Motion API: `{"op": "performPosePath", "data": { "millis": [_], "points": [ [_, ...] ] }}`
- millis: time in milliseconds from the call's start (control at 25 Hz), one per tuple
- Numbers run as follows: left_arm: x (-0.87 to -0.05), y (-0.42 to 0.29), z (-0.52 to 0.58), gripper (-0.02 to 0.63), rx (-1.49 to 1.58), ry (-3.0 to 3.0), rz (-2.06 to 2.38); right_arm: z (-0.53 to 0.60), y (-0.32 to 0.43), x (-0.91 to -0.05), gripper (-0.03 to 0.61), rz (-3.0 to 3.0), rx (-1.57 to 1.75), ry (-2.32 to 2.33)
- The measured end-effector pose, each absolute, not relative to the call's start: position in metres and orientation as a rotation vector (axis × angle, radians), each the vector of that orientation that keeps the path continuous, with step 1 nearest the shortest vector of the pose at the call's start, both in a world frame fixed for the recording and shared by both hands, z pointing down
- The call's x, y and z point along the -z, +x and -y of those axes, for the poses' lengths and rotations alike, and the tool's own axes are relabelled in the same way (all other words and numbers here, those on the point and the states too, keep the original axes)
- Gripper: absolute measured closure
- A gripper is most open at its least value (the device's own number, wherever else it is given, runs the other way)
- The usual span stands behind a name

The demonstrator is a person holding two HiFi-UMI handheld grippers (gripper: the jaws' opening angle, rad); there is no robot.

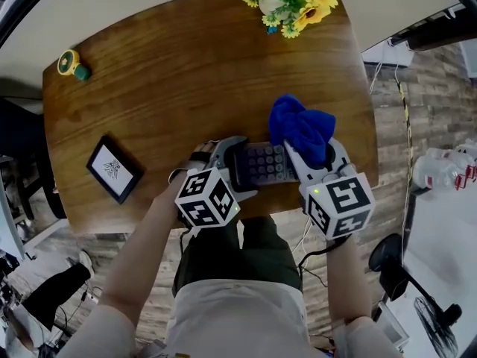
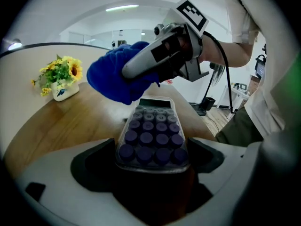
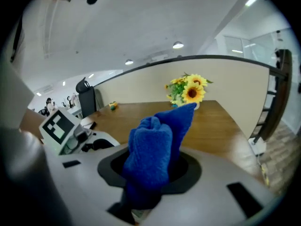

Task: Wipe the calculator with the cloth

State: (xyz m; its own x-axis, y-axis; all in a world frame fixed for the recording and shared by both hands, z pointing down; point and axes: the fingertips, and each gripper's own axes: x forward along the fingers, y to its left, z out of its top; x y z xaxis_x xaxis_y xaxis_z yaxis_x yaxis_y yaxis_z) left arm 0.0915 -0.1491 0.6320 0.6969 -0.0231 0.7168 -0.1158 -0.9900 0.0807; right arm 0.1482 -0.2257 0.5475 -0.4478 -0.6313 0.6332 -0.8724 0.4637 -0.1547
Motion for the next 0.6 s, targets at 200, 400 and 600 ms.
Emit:
{"op": "performPosePath", "data": {
  "millis": [200, 400, 600],
  "points": [
    [-0.631, 0.092, 0.15, 0.144, -1.159, 2.786, 0.12, 0.21, 0.14, -0.583, 0.442, 2.073, -0.605, 1.174],
    [-0.632, 0.09, 0.149, 0.144, -1.15, 2.79, 0.12, 0.179, 0.136, -0.591, 0.454, 2.035, -0.665, 1.087],
    [-0.632, 0.09, 0.149, 0.144, -1.149, 2.791, 0.125, 0.137, 0.135, -0.594, 0.459, 2.017, -0.743, 1.003]
  ]
}}
